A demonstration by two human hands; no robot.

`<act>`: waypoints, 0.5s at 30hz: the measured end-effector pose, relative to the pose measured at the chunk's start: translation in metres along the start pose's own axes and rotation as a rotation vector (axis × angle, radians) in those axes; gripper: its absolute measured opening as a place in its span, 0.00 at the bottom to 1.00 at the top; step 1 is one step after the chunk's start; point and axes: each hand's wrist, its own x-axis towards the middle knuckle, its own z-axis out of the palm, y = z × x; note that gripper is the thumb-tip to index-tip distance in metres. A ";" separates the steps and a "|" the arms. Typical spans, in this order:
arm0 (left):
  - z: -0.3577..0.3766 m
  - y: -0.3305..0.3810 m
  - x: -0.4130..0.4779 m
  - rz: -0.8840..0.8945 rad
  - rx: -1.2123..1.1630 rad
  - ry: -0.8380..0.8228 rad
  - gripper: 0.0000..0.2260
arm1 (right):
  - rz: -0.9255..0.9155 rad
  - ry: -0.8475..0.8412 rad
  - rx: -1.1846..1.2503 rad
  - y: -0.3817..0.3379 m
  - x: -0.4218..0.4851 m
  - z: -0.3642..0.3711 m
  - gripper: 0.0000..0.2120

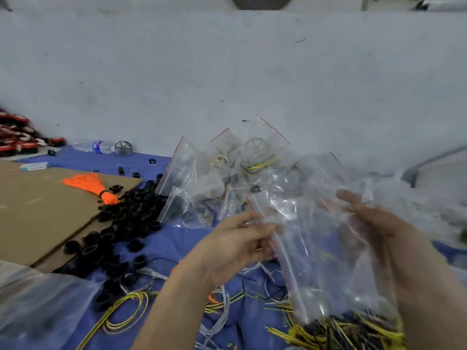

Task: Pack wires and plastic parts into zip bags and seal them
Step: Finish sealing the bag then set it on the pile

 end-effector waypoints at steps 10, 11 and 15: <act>-0.002 0.032 -0.022 0.438 0.441 0.297 0.13 | -0.450 0.298 -0.700 -0.004 -0.023 0.035 0.08; 0.008 0.030 -0.024 0.440 0.493 0.275 0.13 | -0.382 0.132 -0.671 0.000 -0.026 0.045 0.06; 0.031 0.021 -0.026 0.437 0.562 0.236 0.11 | -0.237 -0.086 -0.736 0.012 -0.028 0.064 0.06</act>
